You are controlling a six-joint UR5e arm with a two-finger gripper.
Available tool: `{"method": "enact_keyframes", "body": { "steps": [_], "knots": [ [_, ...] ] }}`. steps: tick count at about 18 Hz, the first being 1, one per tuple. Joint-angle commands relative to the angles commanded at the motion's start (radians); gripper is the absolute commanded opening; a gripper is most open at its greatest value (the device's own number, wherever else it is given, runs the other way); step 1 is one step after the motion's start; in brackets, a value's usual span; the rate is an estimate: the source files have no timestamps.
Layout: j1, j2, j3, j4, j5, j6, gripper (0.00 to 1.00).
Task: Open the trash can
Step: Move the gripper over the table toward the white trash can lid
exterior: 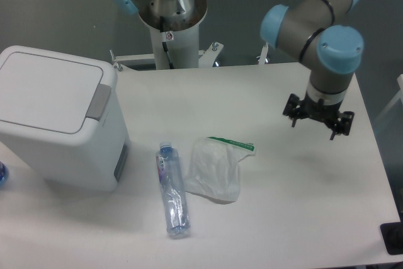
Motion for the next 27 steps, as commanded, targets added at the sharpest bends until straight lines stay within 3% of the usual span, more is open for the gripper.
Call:
{"method": "enact_keyframes", "body": {
  "steps": [4,6,8,14,27],
  "knots": [
    [-0.052,0.002,0.081,-0.179,-0.067,-0.143,1.00],
    [-0.080,0.006,0.107,-0.238,-0.101,-0.187,1.00],
    [-0.106,0.047,0.112,-0.272,-0.159,-0.245,1.00],
    [-0.160,0.140,0.114,-0.304,-0.449,-0.457,1.00],
    [-0.308,0.253,0.094,-0.303,-0.500,-0.522,1.00]
  ]
}}
